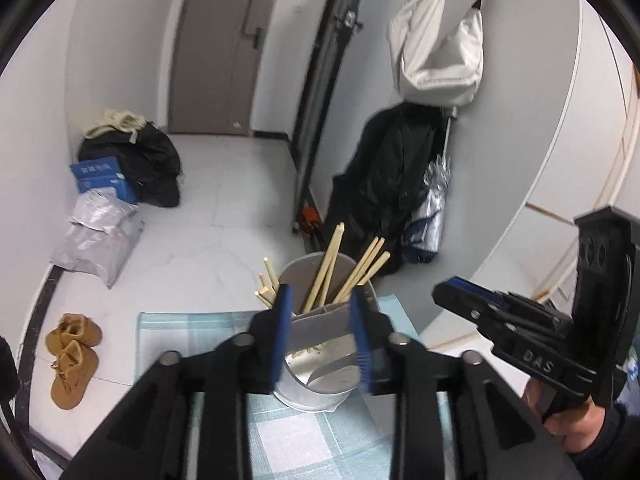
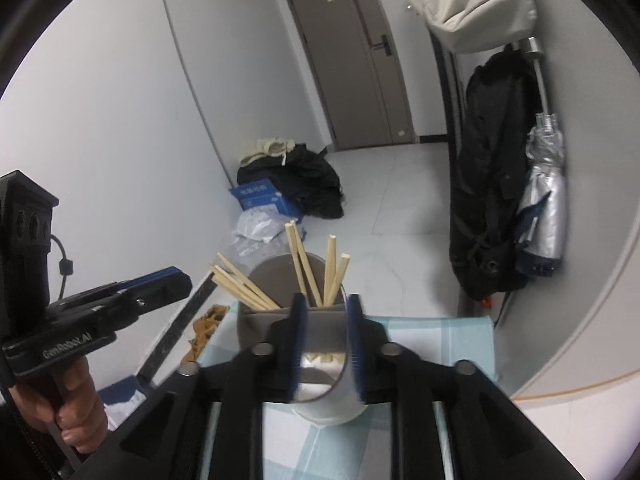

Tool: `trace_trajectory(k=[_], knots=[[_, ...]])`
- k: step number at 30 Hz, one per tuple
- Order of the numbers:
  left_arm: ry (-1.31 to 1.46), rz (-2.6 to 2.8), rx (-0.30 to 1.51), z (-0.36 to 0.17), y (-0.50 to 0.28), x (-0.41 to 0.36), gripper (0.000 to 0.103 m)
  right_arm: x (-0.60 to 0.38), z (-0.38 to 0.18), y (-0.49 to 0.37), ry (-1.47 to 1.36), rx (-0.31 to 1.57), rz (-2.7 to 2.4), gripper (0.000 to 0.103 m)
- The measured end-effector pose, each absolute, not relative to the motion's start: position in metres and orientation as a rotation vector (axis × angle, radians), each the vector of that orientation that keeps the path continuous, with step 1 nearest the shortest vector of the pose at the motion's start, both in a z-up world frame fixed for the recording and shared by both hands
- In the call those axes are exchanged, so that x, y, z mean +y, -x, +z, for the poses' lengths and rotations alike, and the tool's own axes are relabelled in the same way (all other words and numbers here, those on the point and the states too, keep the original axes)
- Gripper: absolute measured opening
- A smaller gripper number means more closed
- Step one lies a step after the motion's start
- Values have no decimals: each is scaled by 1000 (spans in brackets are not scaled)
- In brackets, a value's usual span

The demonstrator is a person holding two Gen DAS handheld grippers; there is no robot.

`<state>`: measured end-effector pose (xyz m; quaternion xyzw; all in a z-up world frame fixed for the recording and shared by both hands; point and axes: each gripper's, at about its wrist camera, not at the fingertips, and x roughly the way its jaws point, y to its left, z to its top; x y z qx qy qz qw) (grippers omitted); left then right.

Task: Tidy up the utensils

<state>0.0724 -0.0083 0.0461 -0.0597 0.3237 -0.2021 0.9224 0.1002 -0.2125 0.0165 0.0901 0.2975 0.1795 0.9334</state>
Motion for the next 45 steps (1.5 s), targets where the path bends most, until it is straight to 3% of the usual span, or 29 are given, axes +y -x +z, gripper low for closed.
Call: trace_trajectory(k=[8,13,16,24,45], knots=[[131,-250,575,82,-30,-11,82,-221,50,-50,-181,494,348,54],[128,-152,482,100,1,-7,96,-219,65,-17,-148,408,336,84],[115,-100,445,103,14,-7,102,-217,71,4,-125,355,324,91],[89,-65,393,98,51,-7,102,-218,73,46,-97,270,327,103],[54,-74,340,50,60,-8,102,-210,29,72,-32,227,246,103]])
